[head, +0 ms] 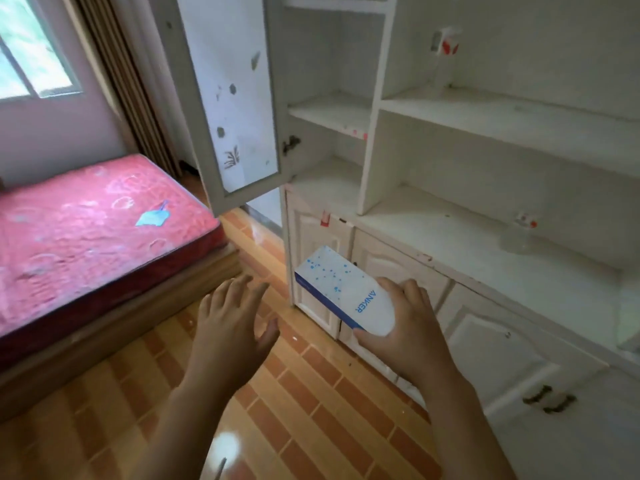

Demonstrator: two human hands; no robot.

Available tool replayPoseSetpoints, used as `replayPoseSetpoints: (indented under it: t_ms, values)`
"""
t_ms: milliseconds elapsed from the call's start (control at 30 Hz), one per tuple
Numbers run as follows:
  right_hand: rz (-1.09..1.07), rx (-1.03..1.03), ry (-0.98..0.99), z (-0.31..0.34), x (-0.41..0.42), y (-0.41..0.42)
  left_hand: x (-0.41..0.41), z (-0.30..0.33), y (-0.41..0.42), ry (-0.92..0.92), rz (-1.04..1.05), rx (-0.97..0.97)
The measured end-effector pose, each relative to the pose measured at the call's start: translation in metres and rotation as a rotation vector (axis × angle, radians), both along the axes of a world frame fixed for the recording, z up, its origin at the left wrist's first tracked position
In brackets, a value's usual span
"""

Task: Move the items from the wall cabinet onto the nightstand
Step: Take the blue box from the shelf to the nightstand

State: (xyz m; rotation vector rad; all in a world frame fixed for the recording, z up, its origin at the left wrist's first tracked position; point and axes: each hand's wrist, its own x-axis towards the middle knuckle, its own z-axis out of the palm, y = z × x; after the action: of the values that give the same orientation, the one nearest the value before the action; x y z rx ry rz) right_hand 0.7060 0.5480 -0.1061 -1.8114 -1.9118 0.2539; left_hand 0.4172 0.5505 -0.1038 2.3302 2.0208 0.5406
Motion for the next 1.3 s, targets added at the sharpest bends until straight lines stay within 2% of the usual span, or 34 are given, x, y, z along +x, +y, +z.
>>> replayPoseSetpoints:
  t_ms: [233, 467, 700, 900, 1133, 1300]
  values:
    - [0.185, 0.049, -0.009, 0.006, -0.150, 0.041, -0.153, -0.004, -0.008, 0.022, 0.203, 0.003]
    - [0.424, 0.079, -0.030, 0.015, -0.287, 0.072, -0.271, -0.003, -0.040, 0.050, 0.432, 0.007]
    - [0.676, 0.112, -0.020, 0.010, -0.413, 0.101, -0.358, -0.008, -0.073, 0.068, 0.681, 0.000]
    - [0.879, 0.140, -0.029, -0.001, -0.512, 0.131, -0.431, -0.008, -0.075, 0.156, 0.831, -0.040]
    - [1.037, 0.001, 0.098, -0.012, -0.629, 0.198, -0.511, -0.008, -0.046, 0.193, 0.980, -0.104]
    - [1.149, -0.011, 0.096, -0.016, -0.705, 0.239, -0.562, -0.010, -0.032, 0.202, 1.069, -0.129]
